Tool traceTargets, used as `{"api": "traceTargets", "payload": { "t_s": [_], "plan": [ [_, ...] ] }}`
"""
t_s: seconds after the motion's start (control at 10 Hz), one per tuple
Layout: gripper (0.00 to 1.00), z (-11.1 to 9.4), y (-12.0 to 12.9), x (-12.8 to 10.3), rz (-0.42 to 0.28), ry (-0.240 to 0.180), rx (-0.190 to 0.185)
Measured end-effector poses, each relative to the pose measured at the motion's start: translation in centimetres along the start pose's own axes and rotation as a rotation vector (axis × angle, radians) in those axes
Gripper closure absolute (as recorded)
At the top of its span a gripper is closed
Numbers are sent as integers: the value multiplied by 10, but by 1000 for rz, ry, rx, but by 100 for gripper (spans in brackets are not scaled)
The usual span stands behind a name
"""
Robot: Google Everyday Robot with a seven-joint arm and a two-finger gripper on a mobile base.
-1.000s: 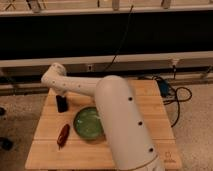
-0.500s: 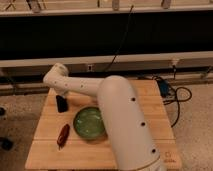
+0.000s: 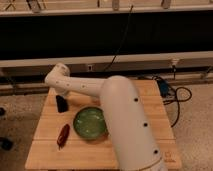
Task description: Push the eraser across the table
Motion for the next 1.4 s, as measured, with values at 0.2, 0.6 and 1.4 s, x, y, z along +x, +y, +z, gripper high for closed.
{"api": "traceTargets", "payload": {
  "t_s": [0.2, 0.6, 1.4],
  "plan": [
    [91, -1, 1, -1, -6, -6, 1],
    [94, -2, 5, -4, -18, -21, 3],
    [94, 6, 10, -10, -50, -52, 4]
  ]
}}
